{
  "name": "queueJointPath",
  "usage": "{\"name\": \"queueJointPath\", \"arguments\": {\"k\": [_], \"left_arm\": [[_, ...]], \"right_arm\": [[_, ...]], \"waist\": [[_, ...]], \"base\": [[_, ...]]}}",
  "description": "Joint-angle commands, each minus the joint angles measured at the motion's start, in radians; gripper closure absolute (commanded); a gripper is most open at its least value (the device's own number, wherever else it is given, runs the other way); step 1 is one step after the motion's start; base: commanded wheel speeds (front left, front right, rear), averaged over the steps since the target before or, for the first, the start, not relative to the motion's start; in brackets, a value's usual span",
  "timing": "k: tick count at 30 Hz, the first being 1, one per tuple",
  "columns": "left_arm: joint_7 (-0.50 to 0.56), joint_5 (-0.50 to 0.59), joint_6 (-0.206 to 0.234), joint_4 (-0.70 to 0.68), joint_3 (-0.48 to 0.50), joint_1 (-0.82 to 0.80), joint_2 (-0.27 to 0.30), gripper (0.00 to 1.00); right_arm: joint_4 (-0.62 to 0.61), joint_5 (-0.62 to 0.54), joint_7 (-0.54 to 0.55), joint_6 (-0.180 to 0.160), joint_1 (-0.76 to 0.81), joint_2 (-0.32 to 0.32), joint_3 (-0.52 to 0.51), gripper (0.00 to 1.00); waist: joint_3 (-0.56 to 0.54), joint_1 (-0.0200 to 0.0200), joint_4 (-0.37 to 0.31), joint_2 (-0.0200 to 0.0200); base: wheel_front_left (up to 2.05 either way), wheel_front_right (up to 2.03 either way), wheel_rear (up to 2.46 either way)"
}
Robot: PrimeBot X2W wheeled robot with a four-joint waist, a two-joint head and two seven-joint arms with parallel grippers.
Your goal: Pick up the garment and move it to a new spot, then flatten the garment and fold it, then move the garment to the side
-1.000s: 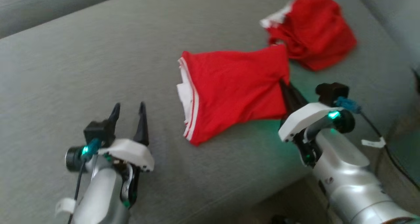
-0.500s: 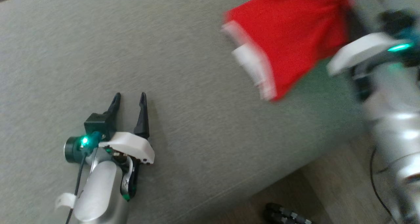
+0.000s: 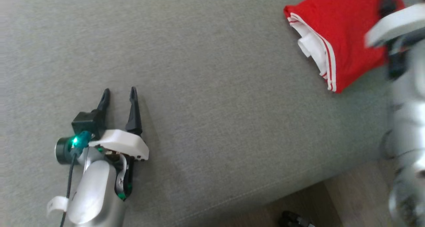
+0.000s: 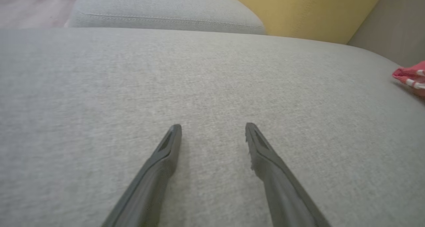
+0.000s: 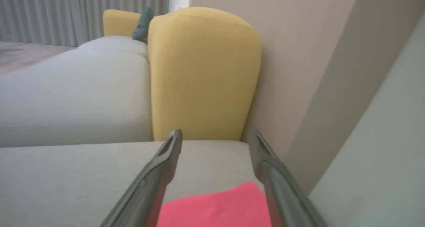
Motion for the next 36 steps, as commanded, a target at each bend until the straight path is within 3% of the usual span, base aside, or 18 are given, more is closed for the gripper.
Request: {"name": "queueJointPath", "arguments": {"k": [1, 8, 19, 30, 34, 35, 36], "left_arm": [[-0.004, -0.01, 0.01, -0.013, 0.033, 0.008, 0.017, 0.0], [-0.004, -0.035, 0.033, -0.032, 0.012, 0.026, 0.017, 0.0], [-0.004, -0.084, 0.064, -0.062, -0.008, 0.108, 0.017, 0.0], [-0.004, -0.085, 0.06, -0.08, 0.037, 0.192, 0.017, 0.0], [-0.004, -0.099, 0.023, -0.098, 0.044, 0.21, 0.017, 0.0], [0.001, -0.099, 0.016, -0.065, 0.008, 0.232, 0.003, 1.0], [0.001, -0.102, 0.013, -0.06, 0.007, 0.232, 0.002, 1.0]], "right_arm": [[-0.046, -0.006, -0.011, 0.006, 0.037, 0.027, 0.024, 0.0], [-0.208, 0.04, -0.011, 0.006, 0.249, 0.125, 0.1, 0.0], [-0.268, 0.099, -0.011, 0.006, 0.482, 0.145, 0.139, 0.0], [-0.277, 0.165, -0.011, 0.006, 0.563, 0.145, 0.185, 0.0], [-0.28, 0.183, -0.011, 0.006, 0.579, 0.145, 0.197, 0.0], [-0.246, 0.178, 0.0, 0.0, 0.6, 0.14, 0.174, 1.0], [-0.239, 0.177, 0.001, 0.0, 0.601, 0.14, 0.174, 1.0]], "waist": [[-0.016, -0.0001, 0.017, 0.0], [-0.076, -0.0001, 0.125, 0.0], [-0.183, -0.0001, 0.275, 0.0], [-0.286, -0.0001, 0.298, 0.0], [-0.299, -0.0001, 0.294, 0.0], [-0.3, -0.0001, 0.294, 0.0], [-0.3, -0.0001, 0.295, 0.0]], "base": [[0.0, 0.0, 0.0], [0.0, 0.0, 0.0], [0.0, 0.0, 0.0], [0.0, 0.0, 0.0], [0.0, 0.0, 0.0], [0.0, 0.0, 0.0], [0.0, 0.0, 0.0]]}}
